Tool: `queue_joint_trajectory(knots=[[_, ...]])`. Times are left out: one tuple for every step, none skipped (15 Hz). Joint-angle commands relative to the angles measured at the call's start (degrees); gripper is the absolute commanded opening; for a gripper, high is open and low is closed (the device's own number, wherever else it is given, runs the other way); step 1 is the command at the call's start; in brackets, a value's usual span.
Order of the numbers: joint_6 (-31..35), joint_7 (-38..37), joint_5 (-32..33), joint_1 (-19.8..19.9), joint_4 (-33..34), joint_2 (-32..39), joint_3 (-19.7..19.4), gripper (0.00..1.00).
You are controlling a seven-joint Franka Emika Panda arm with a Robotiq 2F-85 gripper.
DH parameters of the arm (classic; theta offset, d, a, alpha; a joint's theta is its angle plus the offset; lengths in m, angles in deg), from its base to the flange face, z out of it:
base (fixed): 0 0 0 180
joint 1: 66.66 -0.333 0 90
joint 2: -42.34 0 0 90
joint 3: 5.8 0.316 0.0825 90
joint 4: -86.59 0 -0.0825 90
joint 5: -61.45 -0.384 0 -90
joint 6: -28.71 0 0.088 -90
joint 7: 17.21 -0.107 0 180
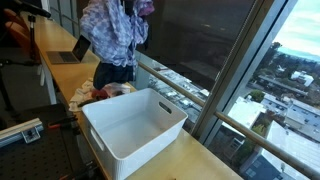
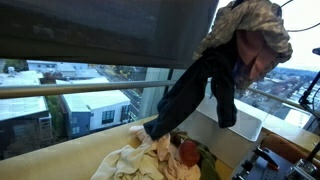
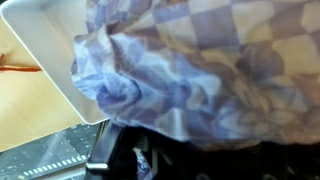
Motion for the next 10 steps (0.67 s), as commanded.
queue_joint_trajectory(knots=[[-4.27,0.43,0.32,2.59,3.02,-4.03,-0.12,0.00],[-5.07,0.30,0.52,3.21,3.99,-4.63,0.01,0.00],[-5.72,0.16,0.75,3.71,4.85,-5.01,0.16,0.00],[-6.46,0.24,0.96,4.22,5.98,-5.12,0.14,0.00],[-7.05,0.25,1.18,4.64,6.96,-5.18,0.13,0.00],[-7.52,0.33,1.35,5.06,7.89,-5.10,0.02,0.00],[-7.83,0.37,1.64,5.48,8.97,-4.77,-0.10,0.00],[-8.20,0.17,2.08,5.91,10.11,-4.62,-0.15,0.00],[-8.58,0.23,2.46,6.37,11.30,-4.19,-0.30,0.00],[-9.09,0.34,3.12,6.93,12.82,-3.54,-0.52,0.00]])
